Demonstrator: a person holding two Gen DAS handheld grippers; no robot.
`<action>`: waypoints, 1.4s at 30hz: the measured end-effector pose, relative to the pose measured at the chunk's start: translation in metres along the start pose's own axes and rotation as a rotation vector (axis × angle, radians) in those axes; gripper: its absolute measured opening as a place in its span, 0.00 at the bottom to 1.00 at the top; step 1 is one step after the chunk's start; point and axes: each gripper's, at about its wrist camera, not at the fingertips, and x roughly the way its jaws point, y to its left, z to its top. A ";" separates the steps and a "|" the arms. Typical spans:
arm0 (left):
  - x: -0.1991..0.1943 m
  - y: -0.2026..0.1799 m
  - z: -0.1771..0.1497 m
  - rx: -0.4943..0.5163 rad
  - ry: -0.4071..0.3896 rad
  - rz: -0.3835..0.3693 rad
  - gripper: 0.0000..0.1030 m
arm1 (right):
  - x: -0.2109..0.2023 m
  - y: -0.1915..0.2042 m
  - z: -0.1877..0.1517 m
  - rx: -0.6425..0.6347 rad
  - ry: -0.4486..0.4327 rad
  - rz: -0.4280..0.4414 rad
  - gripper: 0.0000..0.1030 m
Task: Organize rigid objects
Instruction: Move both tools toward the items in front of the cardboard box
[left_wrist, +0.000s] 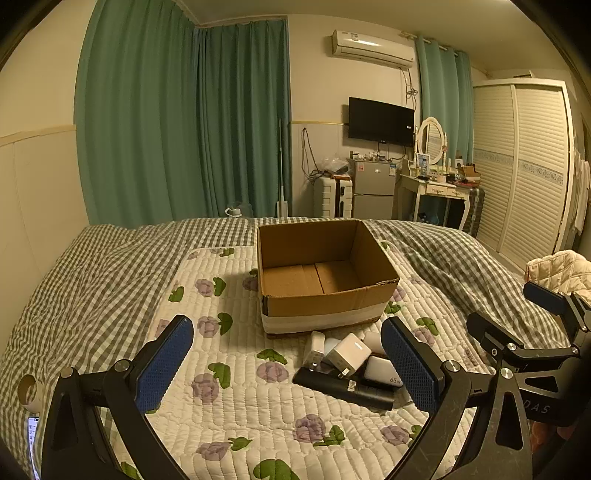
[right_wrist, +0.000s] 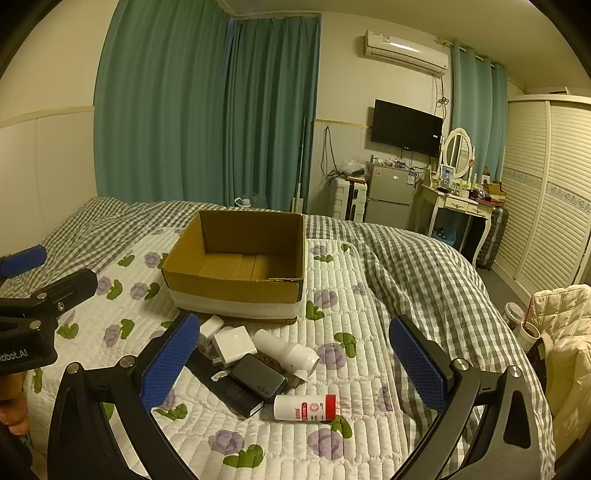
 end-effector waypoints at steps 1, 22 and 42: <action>0.000 0.000 0.000 0.001 -0.001 0.002 1.00 | 0.001 0.000 0.000 0.000 0.002 0.001 1.00; -0.004 0.002 0.002 -0.003 -0.005 0.006 1.00 | 0.003 -0.002 0.001 0.013 0.028 0.026 1.00; 0.090 -0.007 -0.023 0.001 0.244 0.024 1.00 | 0.147 0.010 -0.004 -0.396 0.330 0.128 1.00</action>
